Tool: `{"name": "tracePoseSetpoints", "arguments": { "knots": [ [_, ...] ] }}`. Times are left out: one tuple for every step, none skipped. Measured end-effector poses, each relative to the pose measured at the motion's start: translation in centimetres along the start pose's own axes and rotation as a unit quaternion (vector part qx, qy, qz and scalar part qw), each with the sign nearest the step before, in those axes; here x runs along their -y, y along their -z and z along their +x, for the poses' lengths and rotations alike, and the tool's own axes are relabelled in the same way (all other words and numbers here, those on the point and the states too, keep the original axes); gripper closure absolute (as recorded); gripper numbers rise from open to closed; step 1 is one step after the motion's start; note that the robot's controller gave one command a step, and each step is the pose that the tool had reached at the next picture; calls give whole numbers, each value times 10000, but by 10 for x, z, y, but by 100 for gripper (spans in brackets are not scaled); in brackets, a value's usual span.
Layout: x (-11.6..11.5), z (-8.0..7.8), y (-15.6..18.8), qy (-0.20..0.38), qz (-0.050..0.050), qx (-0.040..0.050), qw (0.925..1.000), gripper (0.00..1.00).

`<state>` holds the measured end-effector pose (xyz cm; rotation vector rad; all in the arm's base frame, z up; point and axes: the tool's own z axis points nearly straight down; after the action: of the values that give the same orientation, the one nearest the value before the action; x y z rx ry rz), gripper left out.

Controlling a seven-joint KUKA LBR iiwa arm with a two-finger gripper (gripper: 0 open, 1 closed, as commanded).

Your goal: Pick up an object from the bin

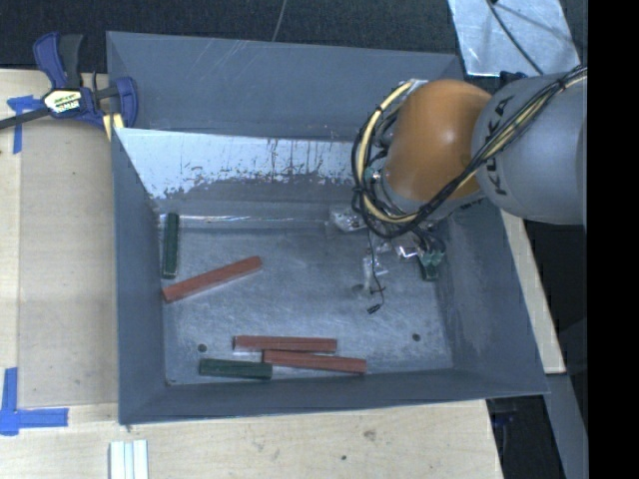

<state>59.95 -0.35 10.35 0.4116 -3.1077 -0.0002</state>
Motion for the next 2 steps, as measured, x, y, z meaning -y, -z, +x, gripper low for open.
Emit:
{"name": "tracePoseSetpoints", "arguments": {
  "knots": [
    [-20,-7,13,-110,8,66,9999,0],
    [-34,-19,37,-22,26,85,10000,0]
  ]
}}
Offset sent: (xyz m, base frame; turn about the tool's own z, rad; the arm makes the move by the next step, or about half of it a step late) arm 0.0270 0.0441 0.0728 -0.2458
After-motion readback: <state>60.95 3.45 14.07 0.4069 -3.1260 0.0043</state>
